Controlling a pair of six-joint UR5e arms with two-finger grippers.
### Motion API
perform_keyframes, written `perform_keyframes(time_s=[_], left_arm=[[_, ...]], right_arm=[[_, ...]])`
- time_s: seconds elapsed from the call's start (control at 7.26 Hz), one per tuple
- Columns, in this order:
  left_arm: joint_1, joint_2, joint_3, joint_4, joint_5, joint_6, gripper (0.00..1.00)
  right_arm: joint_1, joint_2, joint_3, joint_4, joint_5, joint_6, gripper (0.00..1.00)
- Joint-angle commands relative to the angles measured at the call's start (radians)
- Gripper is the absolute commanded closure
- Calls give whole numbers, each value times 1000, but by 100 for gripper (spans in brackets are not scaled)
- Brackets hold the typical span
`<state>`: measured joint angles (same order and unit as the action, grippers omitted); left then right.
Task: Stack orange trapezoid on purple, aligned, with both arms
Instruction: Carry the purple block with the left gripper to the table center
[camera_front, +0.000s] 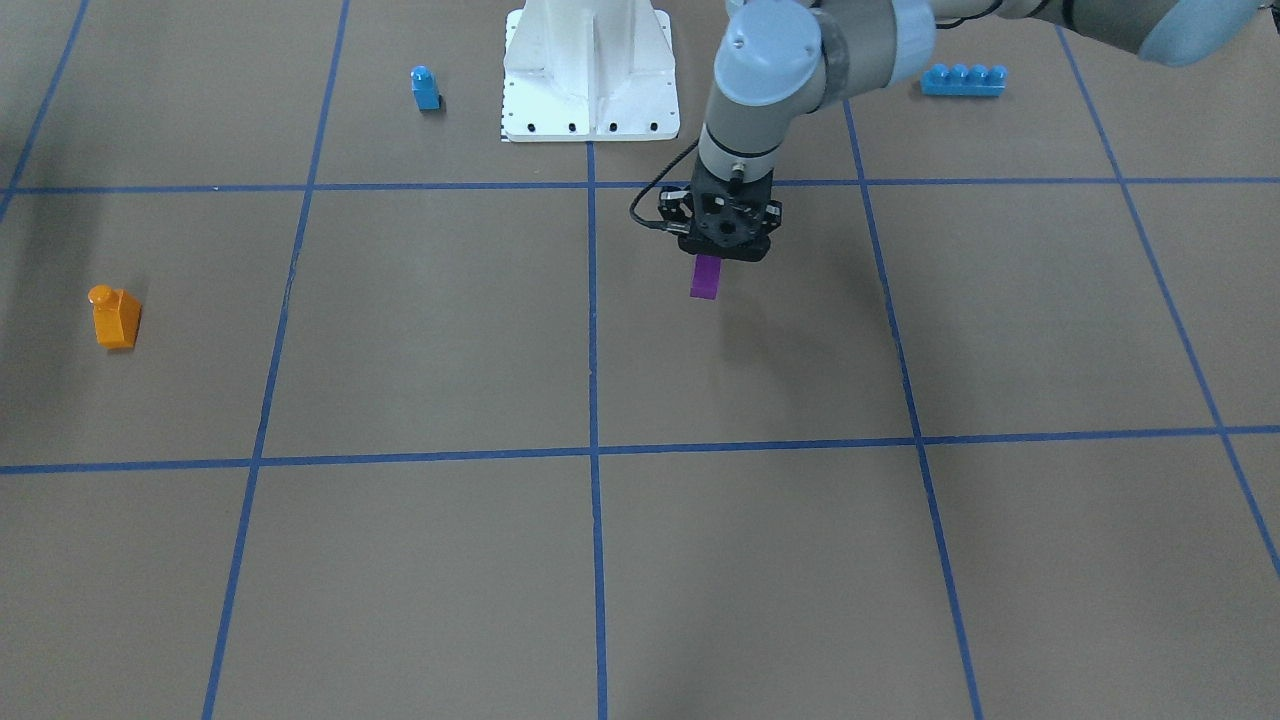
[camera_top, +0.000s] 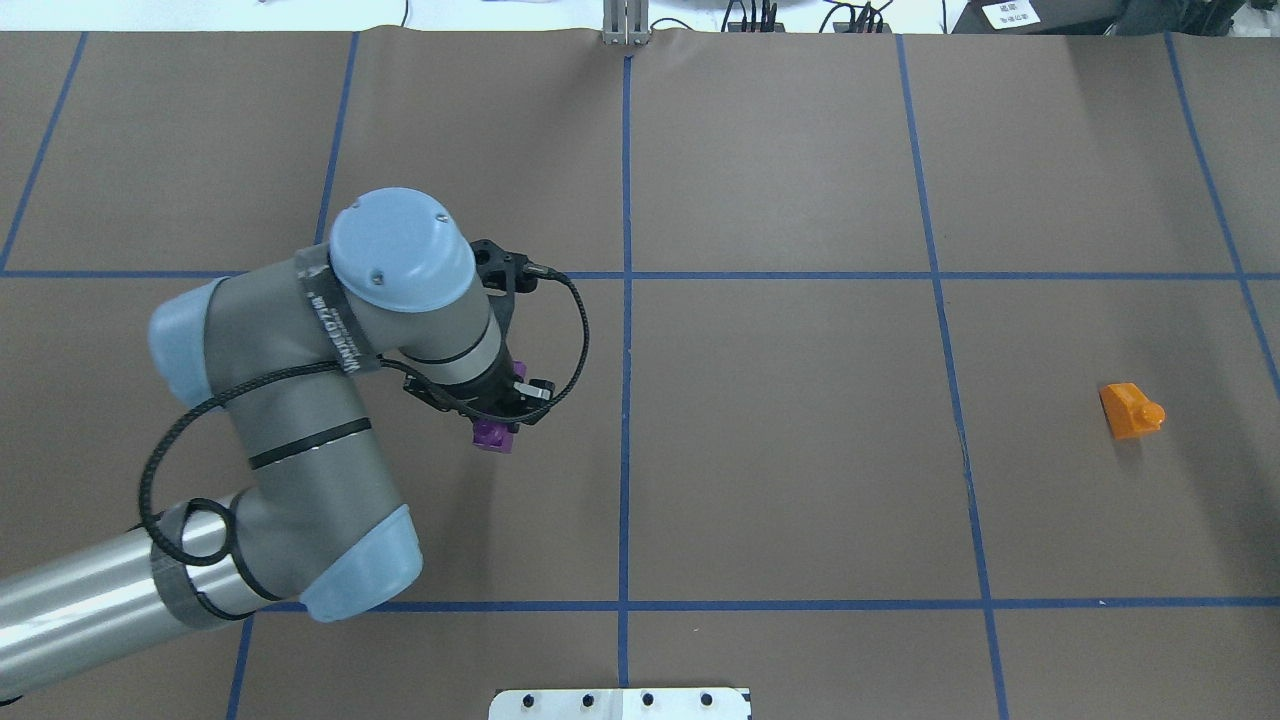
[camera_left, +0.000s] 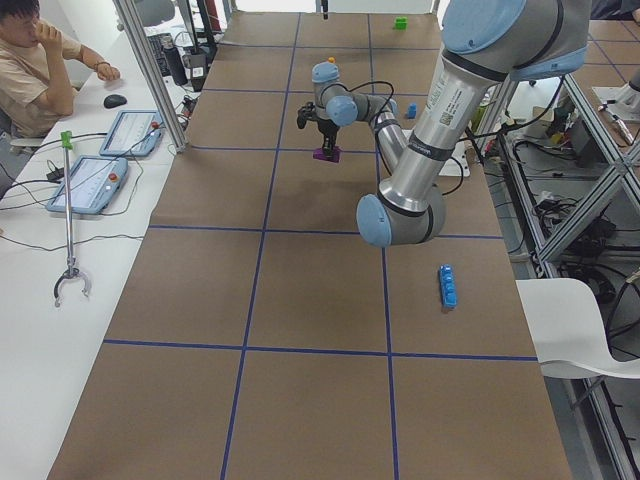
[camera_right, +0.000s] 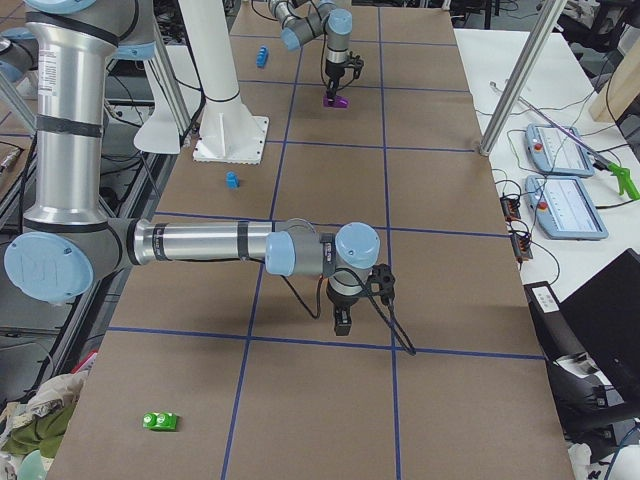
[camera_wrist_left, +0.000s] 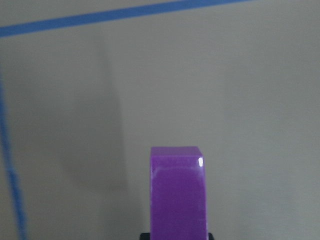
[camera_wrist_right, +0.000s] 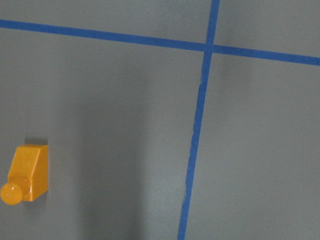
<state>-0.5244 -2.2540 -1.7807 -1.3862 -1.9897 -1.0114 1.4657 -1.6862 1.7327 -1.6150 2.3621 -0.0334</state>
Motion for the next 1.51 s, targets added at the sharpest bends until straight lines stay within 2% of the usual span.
perform_keyframes(time_s=[0.0, 0.14, 0.28, 0.41, 0.69, 1.38], left_arm=[[27, -178, 186, 26, 11, -86, 100], [27, -255, 305, -29, 11, -116, 100], [35, -281, 366, -71, 11, -108, 100], [30, -282, 376, -76, 11, -119, 100], [43, -282, 484, -214, 11, -184, 100], [43, -288, 500, -214, 11, -216, 100]], right_arm=[[-5, 0, -2, -2, 0, 0, 0], [-7, 0, -5, -2, 0, 0, 0], [-11, 0, -9, -2, 0, 1, 0], [-13, 0, -10, -2, 2, 1, 0], [-25, 0, -13, -2, 2, 1, 0], [-30, 0, -16, -2, 6, 1, 0]])
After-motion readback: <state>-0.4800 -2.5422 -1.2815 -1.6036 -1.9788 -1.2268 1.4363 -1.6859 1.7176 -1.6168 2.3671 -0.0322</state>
